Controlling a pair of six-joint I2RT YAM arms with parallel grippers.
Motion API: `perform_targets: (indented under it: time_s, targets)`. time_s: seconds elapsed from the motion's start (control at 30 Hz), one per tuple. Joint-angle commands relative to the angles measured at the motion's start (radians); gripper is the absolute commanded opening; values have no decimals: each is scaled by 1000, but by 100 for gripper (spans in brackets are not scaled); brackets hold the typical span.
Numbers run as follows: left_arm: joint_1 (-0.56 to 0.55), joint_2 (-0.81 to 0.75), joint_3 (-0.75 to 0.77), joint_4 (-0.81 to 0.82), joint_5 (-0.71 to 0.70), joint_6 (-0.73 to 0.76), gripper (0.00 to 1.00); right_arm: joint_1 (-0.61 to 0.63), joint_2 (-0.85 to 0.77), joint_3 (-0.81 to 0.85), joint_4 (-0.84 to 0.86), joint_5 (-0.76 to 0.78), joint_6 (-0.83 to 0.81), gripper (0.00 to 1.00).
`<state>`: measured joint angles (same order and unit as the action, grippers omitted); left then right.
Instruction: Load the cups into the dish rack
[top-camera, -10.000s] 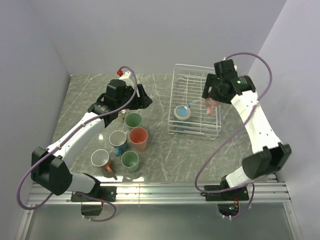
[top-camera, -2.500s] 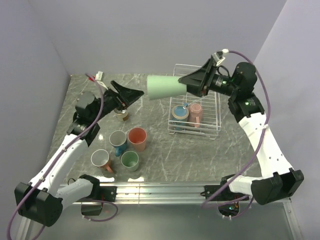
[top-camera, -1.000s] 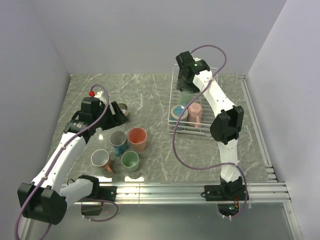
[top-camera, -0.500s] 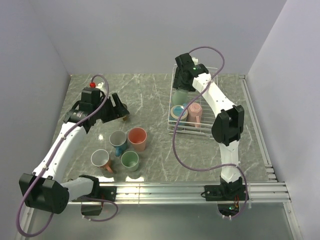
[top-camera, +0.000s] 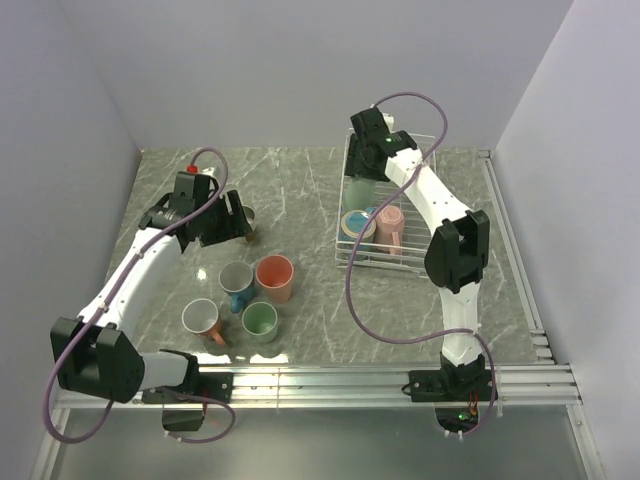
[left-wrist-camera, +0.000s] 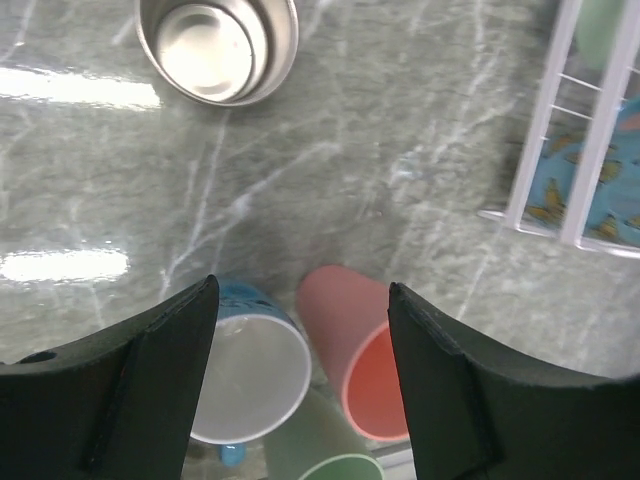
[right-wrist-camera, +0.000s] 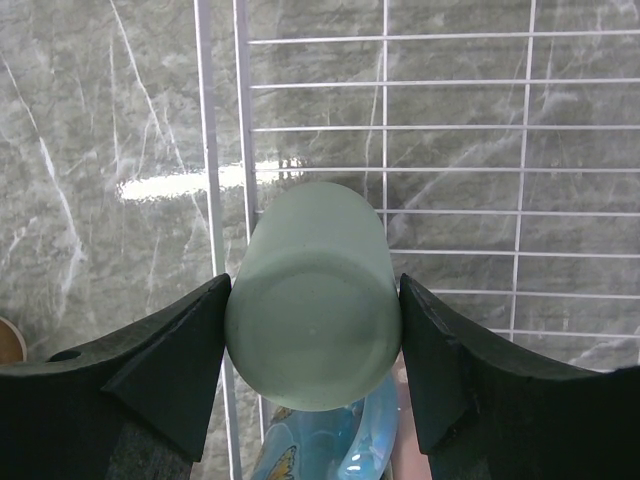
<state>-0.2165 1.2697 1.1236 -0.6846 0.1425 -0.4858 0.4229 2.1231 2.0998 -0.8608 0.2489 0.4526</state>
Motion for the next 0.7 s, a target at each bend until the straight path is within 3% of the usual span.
perform_targets:
  time_s: [0.0, 0.1, 0.13, 0.2, 0.23, 0.3, 0.43, 0.67]
  targets:
    - [0, 22, 67, -20, -73, 29, 74, 48, 28, -41, 88, -152, 61, 39]
    - [0, 39, 73, -3, -69, 23, 74, 56, 31, -37, 82, -142, 51, 49]
    - [0, 43, 73, 3, -66, 21, 74, 54, 31, -29, 74, -138, 47, 64]
    - [2, 52, 70, 11, -69, 23, 73, 57, 28, -27, 71, -140, 44, 70]
    - [3, 57, 70, 14, -75, 23, 73, 56, 23, -30, 74, -142, 43, 79]
    - [6, 69, 71, 25, -81, 26, 74, 57, 15, -34, 72, -146, 38, 81]
    - [22, 103, 87, 37, -106, 39, 74, 59, 5, 2, 27, -131, 29, 94]
    - [74, 172, 136, 63, -98, 62, 75, 54, -97, 51, -27, -54, -6, 97]
